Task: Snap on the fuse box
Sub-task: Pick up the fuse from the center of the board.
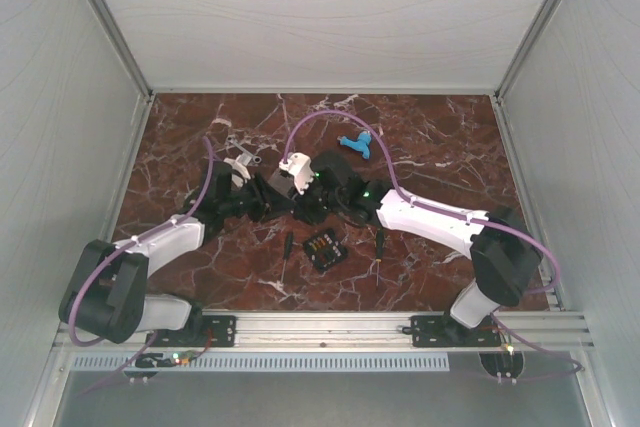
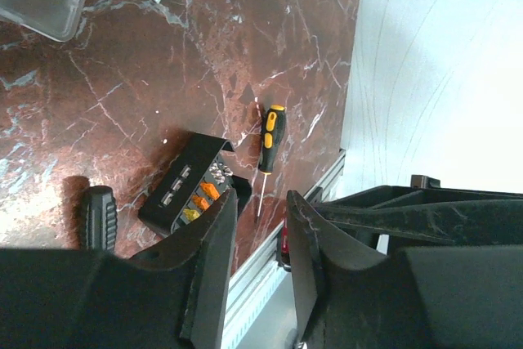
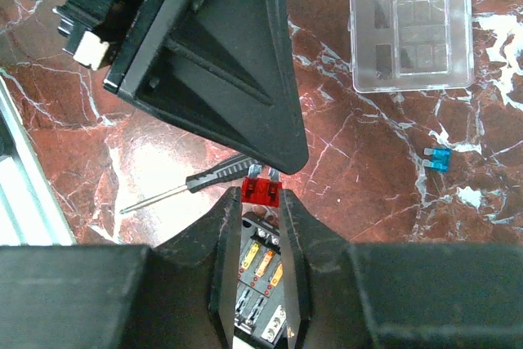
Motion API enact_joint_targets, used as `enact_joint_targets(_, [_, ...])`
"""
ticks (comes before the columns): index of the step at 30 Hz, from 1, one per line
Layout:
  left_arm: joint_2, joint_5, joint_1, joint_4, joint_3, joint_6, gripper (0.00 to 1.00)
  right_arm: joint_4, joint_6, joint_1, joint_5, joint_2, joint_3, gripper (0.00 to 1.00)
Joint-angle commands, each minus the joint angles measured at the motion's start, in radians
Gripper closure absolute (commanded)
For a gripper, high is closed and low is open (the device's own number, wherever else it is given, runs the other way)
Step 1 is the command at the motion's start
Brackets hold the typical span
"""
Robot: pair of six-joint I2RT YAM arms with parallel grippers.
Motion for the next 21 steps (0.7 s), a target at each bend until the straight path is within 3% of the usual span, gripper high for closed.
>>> enact_joint_targets(1, [-0.025,0.026,-0.006,0.069,0.013,-0.03,0.69,0.054,0.015,0.006,-0.013,-0.023,-0.01,0.85])
enact_joint_targets(12, [-0.06,0.007,-0.014,0.073,-0.027,-0.046,0.7,0.083,0.037,0.006,-0.016,-0.024,-0.02,0.86])
enact_joint_targets(17, [-0.056,0.006,-0.03,0.075,-0.034,-0.046,0.79,0.099,0.06,0.004,-0.007,-0.023,-0.027,0.86])
enact_joint_targets(21, [-0.06,0.007,-0.034,0.08,-0.04,-0.05,0.91,0.104,0.066,0.004,-0.009,-0.024,-0.032,0.86])
